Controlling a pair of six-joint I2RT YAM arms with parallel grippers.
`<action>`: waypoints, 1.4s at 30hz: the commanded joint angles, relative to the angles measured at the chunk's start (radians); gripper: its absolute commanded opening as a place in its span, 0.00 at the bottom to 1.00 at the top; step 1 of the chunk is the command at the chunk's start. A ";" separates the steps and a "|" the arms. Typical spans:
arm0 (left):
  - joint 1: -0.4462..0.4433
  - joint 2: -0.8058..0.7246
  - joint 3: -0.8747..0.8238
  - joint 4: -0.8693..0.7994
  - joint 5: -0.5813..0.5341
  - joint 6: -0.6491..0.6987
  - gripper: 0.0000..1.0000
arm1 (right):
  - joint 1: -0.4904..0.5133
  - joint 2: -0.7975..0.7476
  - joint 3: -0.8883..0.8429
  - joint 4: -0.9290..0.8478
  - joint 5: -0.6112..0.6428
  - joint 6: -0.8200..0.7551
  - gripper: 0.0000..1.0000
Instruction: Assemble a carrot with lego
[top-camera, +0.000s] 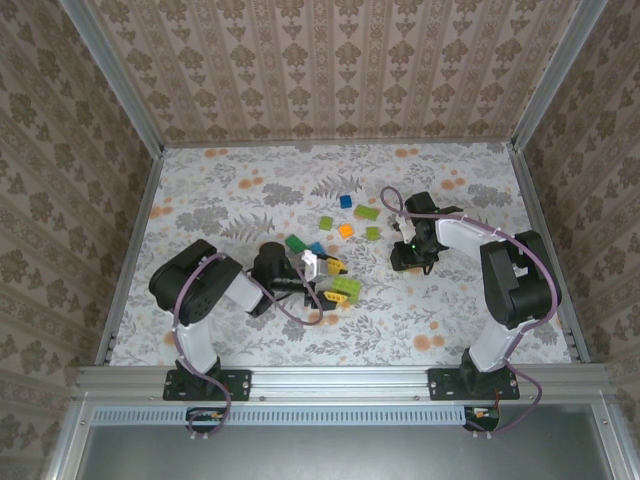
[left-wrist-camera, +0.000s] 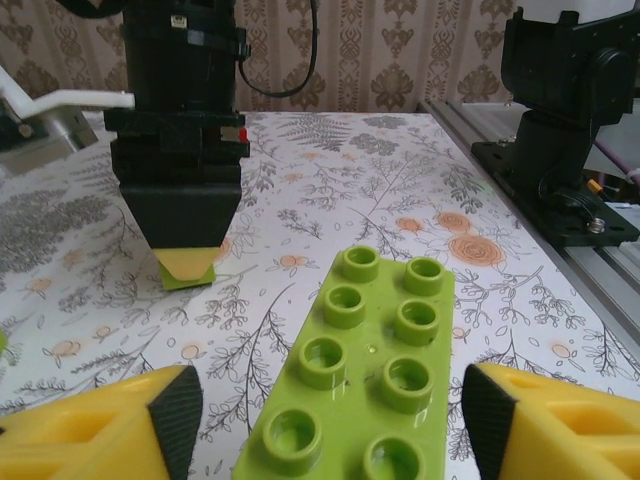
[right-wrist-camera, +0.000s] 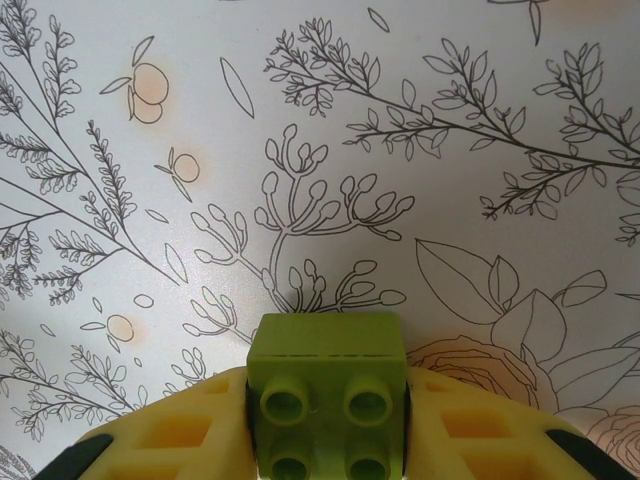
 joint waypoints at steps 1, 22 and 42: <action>-0.005 0.017 0.023 0.026 0.038 -0.013 0.67 | 0.004 -0.010 -0.001 -0.016 -0.030 0.007 0.35; -0.117 -0.150 -0.057 -0.237 -0.244 0.151 0.43 | 0.016 -0.095 -0.049 -0.026 -0.014 0.096 0.29; -0.073 -0.139 -0.087 -0.131 -0.172 0.084 0.67 | 0.065 -0.184 -0.121 -0.047 0.049 0.135 0.29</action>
